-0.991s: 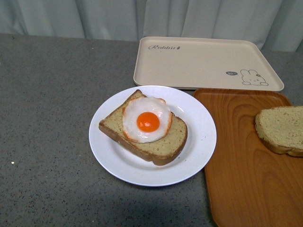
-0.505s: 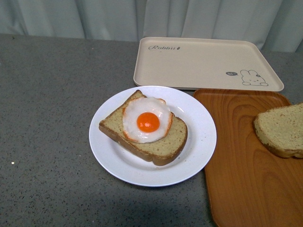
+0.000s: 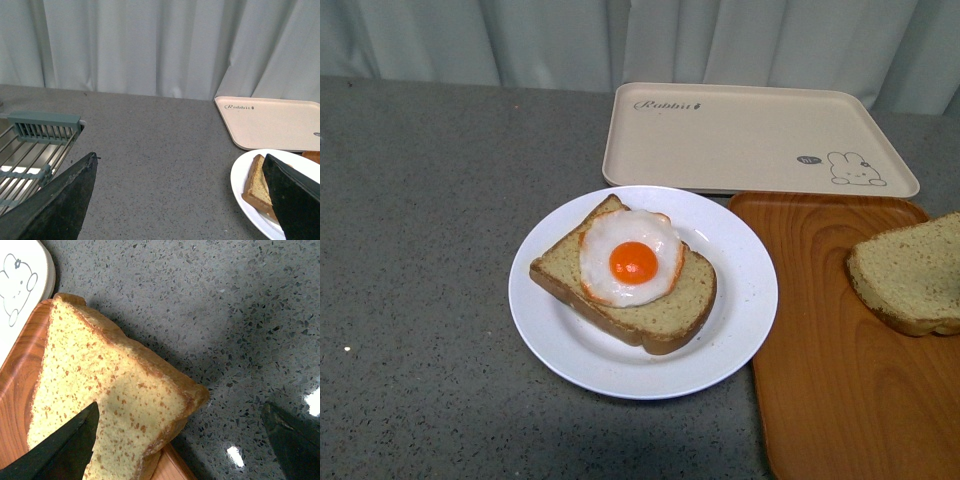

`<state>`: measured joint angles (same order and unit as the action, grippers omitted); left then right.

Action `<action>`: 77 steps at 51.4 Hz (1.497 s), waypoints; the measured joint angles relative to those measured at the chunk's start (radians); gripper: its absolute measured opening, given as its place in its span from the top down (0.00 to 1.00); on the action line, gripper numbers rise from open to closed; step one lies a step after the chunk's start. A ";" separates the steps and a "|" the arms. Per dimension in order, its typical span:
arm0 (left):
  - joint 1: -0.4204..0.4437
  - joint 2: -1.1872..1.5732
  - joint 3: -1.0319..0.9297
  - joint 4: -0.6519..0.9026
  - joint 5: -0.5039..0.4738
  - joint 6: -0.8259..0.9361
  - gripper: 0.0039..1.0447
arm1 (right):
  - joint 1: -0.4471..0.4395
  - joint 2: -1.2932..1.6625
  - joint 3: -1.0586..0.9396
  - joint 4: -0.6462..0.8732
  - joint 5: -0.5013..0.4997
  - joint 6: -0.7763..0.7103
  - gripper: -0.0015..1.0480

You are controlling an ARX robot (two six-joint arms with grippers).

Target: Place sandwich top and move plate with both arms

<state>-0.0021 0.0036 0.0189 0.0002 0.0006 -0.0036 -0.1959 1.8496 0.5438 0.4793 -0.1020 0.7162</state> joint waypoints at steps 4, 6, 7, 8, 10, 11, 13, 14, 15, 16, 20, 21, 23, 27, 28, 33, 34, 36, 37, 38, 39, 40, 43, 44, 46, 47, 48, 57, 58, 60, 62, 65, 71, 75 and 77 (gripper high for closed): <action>0.000 0.000 0.000 0.000 0.000 0.000 0.06 | 0.004 0.005 0.003 0.006 0.002 0.005 0.09; 0.000 0.000 0.000 0.000 0.000 0.000 0.06 | 0.007 0.008 0.005 0.011 0.002 0.008 0.09; 0.000 0.000 0.000 0.000 0.000 0.000 0.06 | 0.007 0.009 0.005 0.013 0.002 0.008 0.09; 0.000 0.000 0.000 0.000 0.000 0.000 0.06 | 0.008 0.010 0.006 0.017 0.002 0.010 0.09; 0.000 0.000 0.000 0.000 0.000 0.000 0.06 | 0.010 0.014 0.008 0.024 -0.001 0.015 0.09; 0.000 0.000 0.000 0.000 0.000 0.000 0.06 | 0.010 0.016 0.010 0.027 -0.003 0.016 0.09; 0.000 0.000 0.000 0.000 0.000 0.000 0.06 | 0.010 0.021 0.010 0.042 -0.002 0.020 0.09; 0.000 0.000 0.000 0.000 0.000 0.000 0.06 | 0.010 0.024 0.010 0.047 -0.002 0.021 0.09; 0.000 0.000 0.000 0.000 0.000 0.000 0.06 | 0.010 0.025 0.011 0.048 -0.002 0.021 0.09; 0.000 0.000 0.000 0.000 0.000 0.000 0.06 | 0.010 0.026 0.011 0.050 -0.001 0.023 0.11; 0.000 0.000 0.000 0.000 0.000 0.000 0.06 | 0.010 0.038 0.011 0.061 0.003 0.022 0.25; 0.000 0.000 0.000 0.000 0.000 0.000 0.06 | 0.010 0.042 0.011 0.063 0.003 0.022 0.31; 0.000 0.000 0.000 0.000 0.000 0.000 0.06 | 0.010 0.047 0.013 0.070 -0.001 0.022 0.37; 0.000 0.000 0.000 0.000 0.000 0.000 0.06 | 0.010 0.049 0.026 0.073 -0.008 0.021 0.51; 0.000 0.000 0.000 0.000 0.000 0.000 0.06 | 0.010 0.049 0.028 0.073 -0.011 0.021 0.54; 0.000 0.000 0.000 0.000 0.000 0.000 0.06 | 0.012 0.044 0.043 0.073 -0.029 0.022 0.73; 0.000 0.000 0.000 0.000 0.000 0.000 0.06 | 0.013 0.042 0.045 0.073 -0.030 0.022 0.75; 0.000 0.000 0.000 0.000 0.000 0.000 0.06 | 0.017 0.031 0.053 0.071 -0.040 0.022 0.82; 0.000 0.000 0.000 0.000 0.000 0.000 0.06 | 0.019 0.025 0.058 0.071 -0.046 0.022 0.85; 0.000 0.000 0.000 0.000 0.000 0.000 0.06 | 0.021 0.021 0.060 0.071 -0.049 0.023 0.86; 0.000 0.000 0.000 0.000 0.000 0.000 0.06 | 0.024 0.012 0.066 0.068 -0.056 0.023 0.89; 0.000 0.000 0.000 0.000 0.000 0.000 0.06 | 0.026 0.008 0.069 0.067 -0.060 0.023 0.90; 0.000 0.000 0.000 0.000 0.000 0.000 0.06 | 0.038 -0.017 0.084 0.063 -0.075 0.023 0.96; 0.000 0.000 0.000 0.000 0.000 0.000 0.06 | 0.043 -0.027 0.090 0.061 -0.082 0.023 0.97; 0.000 0.000 0.000 0.000 0.000 0.000 0.06 | 0.052 -0.043 0.103 0.058 -0.094 0.025 0.97; 0.000 0.000 0.000 0.000 0.000 0.000 0.06 | 0.059 -0.055 0.112 0.055 -0.100 0.027 0.97; 0.000 0.000 0.000 0.000 0.000 0.000 0.06 | 0.065 -0.063 0.118 0.054 -0.106 0.031 0.97; 0.000 0.000 0.000 0.000 0.000 0.000 0.06 | 0.153 -0.131 0.147 0.074 -0.117 0.051 0.97; 0.000 0.000 0.000 0.000 0.000 0.000 0.06 | 0.165 -0.137 0.147 0.081 -0.118 0.055 0.97; 0.000 0.000 0.000 0.000 0.000 0.000 0.06 | 0.185 -0.145 0.147 0.094 -0.117 0.062 0.97; 0.000 0.000 0.000 0.000 0.000 0.000 0.06 | 0.213 -0.152 0.149 0.109 -0.116 0.071 0.97; 0.000 0.000 0.000 0.000 0.000 0.000 0.06 | 0.253 -0.159 0.156 0.121 -0.112 0.085 0.97; 0.000 0.000 0.000 0.000 0.000 0.000 0.06 | 0.338 -0.163 0.172 0.141 -0.095 0.093 0.97; 0.000 0.000 0.000 0.000 0.000 0.000 0.06 | 0.417 -0.160 0.181 0.166 -0.079 0.088 0.97; 0.000 0.000 0.000 0.000 0.000 0.000 0.06 | 0.463 -0.154 0.185 0.177 -0.070 0.079 0.97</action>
<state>-0.0021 0.0036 0.0189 0.0002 0.0006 -0.0036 0.2668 1.6958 0.7284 0.6563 -0.1719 0.7956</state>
